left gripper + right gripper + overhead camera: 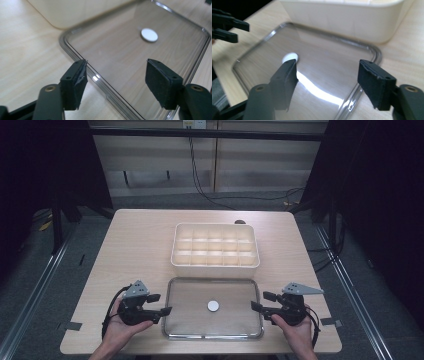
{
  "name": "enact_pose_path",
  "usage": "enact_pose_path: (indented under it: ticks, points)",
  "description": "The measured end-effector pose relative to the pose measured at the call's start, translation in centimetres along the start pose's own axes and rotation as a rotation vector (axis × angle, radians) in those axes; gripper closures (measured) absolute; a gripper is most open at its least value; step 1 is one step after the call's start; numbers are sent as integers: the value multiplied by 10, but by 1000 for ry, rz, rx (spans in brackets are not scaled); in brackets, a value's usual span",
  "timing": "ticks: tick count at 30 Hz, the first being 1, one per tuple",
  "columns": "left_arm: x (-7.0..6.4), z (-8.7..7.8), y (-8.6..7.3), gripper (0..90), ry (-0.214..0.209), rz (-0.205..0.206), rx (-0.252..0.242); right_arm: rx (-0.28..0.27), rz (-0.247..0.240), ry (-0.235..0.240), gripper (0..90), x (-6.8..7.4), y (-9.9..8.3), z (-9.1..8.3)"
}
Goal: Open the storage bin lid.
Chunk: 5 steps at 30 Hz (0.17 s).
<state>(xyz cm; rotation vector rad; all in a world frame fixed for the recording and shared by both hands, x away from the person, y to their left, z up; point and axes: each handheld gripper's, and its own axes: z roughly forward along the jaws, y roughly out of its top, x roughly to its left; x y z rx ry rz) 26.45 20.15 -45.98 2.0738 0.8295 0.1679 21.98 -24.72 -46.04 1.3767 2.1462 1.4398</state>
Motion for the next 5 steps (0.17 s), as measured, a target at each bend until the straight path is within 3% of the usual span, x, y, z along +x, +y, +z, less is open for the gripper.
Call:
enact_pose_path:
  ticks: [5]
  points:
    - [8, -14, -1, 295, 36, -24, -63, -79, -17, -28, 232, -3, 7, -17]
